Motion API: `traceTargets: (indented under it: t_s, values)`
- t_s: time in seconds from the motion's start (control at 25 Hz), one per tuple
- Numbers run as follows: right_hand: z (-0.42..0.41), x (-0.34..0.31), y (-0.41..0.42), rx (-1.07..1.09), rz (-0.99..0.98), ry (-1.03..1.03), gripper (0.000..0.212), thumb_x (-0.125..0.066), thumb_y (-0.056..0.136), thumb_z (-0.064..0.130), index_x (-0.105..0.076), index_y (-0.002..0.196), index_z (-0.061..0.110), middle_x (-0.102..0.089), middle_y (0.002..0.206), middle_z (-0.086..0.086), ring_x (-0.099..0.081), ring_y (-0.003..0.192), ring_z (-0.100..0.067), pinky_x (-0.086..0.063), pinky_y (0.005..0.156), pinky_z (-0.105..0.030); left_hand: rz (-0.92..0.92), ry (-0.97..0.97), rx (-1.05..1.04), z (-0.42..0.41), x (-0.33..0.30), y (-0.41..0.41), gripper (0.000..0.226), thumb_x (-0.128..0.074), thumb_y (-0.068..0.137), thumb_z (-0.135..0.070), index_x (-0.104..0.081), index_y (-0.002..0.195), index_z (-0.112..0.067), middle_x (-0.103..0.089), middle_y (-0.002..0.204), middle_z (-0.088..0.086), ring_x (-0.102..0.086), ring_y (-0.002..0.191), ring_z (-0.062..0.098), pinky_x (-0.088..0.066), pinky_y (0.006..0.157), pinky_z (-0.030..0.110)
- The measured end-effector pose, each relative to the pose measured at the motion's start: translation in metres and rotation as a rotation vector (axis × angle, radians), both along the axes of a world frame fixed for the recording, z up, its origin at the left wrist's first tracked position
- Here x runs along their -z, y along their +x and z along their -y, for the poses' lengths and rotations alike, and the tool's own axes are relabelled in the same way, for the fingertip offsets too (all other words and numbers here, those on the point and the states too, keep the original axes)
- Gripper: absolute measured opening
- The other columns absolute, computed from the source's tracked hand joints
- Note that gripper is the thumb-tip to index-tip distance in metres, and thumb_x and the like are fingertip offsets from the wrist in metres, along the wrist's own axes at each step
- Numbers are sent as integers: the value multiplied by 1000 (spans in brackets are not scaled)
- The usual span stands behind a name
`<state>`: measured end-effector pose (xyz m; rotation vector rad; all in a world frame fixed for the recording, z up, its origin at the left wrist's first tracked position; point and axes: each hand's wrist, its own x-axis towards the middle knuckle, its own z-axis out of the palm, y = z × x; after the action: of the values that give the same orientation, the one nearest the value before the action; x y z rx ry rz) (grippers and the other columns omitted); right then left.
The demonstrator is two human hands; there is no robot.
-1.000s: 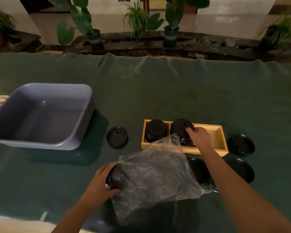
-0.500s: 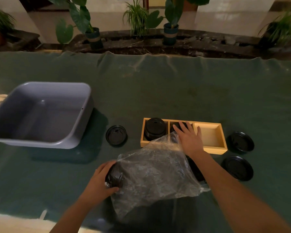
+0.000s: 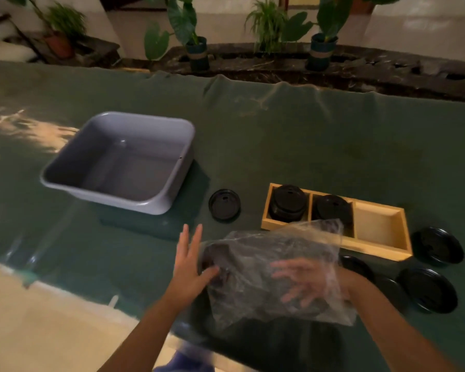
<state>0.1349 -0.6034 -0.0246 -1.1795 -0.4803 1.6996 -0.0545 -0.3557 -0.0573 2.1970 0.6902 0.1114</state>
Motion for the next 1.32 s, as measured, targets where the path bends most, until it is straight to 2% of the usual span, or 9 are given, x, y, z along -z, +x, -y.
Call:
traceTargets:
  t_s: [0.12,0.2,0.36,0.48,0.76,0.92,1.04,1.2,1.32]
  values:
    - [-45,8,-7,4,381,-154,37,-56,90,15,-53,126,23,-59,123,-18,-67,82,-22,-56,76,-40,-76,-260,-344,-9,0,3,66,-51,92,-29,-16,147,-22,-23,154,8,-28,138,23,-27,108,34]
    - [-69,16,-18,147,476,-217,34,-50,93,9,-51,127,11,-57,126,-19,-64,90,-28,-54,77,-36,-160,-578,-481,-10,4,8,54,-50,93,-27,-31,142,-12,-52,133,16,-57,107,27,-51,79,26]
    - [-95,29,-45,383,119,-110,33,-57,89,14,-56,122,15,-63,119,-18,-67,95,-30,-55,86,-41,-33,-487,-506,-4,7,13,48,-67,81,-6,-47,125,-8,-66,101,21,-63,84,27,-53,78,33]
    - [-113,37,-54,527,-131,-266,30,-64,82,24,-61,108,12,-71,96,-17,-71,84,-33,-58,76,-47,27,-438,-394,-2,-1,13,54,-72,72,4,-47,118,-11,-60,78,2,-61,71,10,-50,61,10]
    - [-133,61,-73,482,-72,-506,53,-66,81,37,-53,122,4,-57,123,-24,-57,111,-38,-46,98,-52,77,-505,-186,7,-3,9,52,-73,71,2,-51,104,-32,-58,87,-2,-62,71,-1,-52,64,14]
    - [-125,54,-64,426,5,-407,45,-57,87,18,-49,129,3,-63,110,-13,-55,116,-34,-51,87,-43,114,-805,-407,-5,1,7,22,-67,81,-6,-62,90,-26,-69,83,3,-69,71,10,-52,57,18]
    - [-104,50,-52,448,93,-365,48,-63,85,17,-49,131,17,-45,139,-3,-32,137,-22,-32,109,-32,95,-832,-534,-12,6,9,20,-61,82,3,-62,86,-16,-69,81,9,-68,65,13,-54,56,19]
    - [-68,26,-44,490,172,-201,33,-66,82,16,-59,113,25,-56,130,-5,-57,111,-18,-51,90,-35,-20,-740,-523,-28,-4,9,19,-58,81,9,-60,84,-10,-64,75,9,-62,48,5,-52,53,17]
    - [-26,14,-36,510,240,-183,55,-72,67,29,-56,120,29,-57,122,4,-58,107,-16,-53,84,-39,-167,-294,-506,-38,-20,10,39,-61,86,-13,-50,124,-13,-53,128,21,-62,107,23,-46,95,41]
